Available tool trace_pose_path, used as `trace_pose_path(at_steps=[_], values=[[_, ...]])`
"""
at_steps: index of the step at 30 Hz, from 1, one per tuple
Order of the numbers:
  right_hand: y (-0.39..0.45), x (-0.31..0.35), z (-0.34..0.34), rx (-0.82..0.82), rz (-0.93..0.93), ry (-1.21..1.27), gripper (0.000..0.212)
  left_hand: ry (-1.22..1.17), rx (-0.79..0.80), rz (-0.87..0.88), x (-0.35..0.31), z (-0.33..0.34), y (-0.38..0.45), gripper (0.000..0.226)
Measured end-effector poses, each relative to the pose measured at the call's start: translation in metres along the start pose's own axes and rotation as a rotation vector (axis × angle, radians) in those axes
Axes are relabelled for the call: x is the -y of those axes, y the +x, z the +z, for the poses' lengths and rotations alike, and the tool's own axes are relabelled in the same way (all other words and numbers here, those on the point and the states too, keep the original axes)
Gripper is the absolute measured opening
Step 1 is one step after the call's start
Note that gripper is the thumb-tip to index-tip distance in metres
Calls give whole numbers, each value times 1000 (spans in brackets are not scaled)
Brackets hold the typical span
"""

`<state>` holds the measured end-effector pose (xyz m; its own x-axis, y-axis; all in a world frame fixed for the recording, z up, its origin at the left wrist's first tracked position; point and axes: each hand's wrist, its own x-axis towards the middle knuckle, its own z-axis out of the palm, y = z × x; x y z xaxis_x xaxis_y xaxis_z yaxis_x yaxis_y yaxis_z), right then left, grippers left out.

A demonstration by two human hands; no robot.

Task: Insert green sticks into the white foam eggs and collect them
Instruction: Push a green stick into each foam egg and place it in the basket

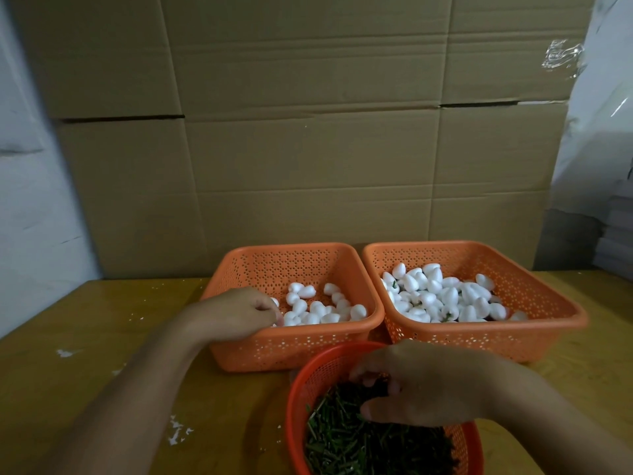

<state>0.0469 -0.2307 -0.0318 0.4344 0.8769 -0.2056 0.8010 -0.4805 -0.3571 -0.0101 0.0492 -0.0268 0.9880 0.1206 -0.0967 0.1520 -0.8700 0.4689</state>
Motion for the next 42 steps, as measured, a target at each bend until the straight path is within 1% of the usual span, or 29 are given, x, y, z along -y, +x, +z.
trace_pose_path(at_steps=[6,11,17,20,21,23,25,27,29,30,32,36,39,42], values=[[1,-1,0,-7,-4,13,49,-59,-50,20,-3,-4,-7,19],[2,-2,1,-15,-1,8,49,-66,-65,15,-4,-5,-10,18],[2,-2,1,-11,0,14,48,-16,-33,-16,-5,-3,-10,31],[2,-2,1,-10,-2,9,49,-10,-36,-10,-3,-2,-11,33],[2,-2,1,-9,0,10,50,-8,-54,-8,-3,-1,-11,34],[2,-2,1,-10,3,14,49,-21,-141,-3,-3,-1,-8,36],[2,-2,1,-5,0,17,48,-75,-244,4,-6,-2,-7,31],[1,-1,1,-5,-4,17,48,-227,-279,2,-15,-6,-10,28],[1,-1,1,-7,1,21,48,-374,-301,33,-25,-11,-17,37],[1,-1,1,-7,4,21,49,-393,-314,59,-29,-14,-21,41],[2,-1,1,-8,6,20,48,-399,-284,98,-35,-16,-28,46],[1,-1,2,-12,4,16,47,-493,-105,179,-42,-17,-36,50],[1,-1,1,-11,4,15,47,-576,4,283,-43,-17,-39,48],[1,-1,1,-9,4,10,47,-683,39,398,-46,-17,-42,34]])
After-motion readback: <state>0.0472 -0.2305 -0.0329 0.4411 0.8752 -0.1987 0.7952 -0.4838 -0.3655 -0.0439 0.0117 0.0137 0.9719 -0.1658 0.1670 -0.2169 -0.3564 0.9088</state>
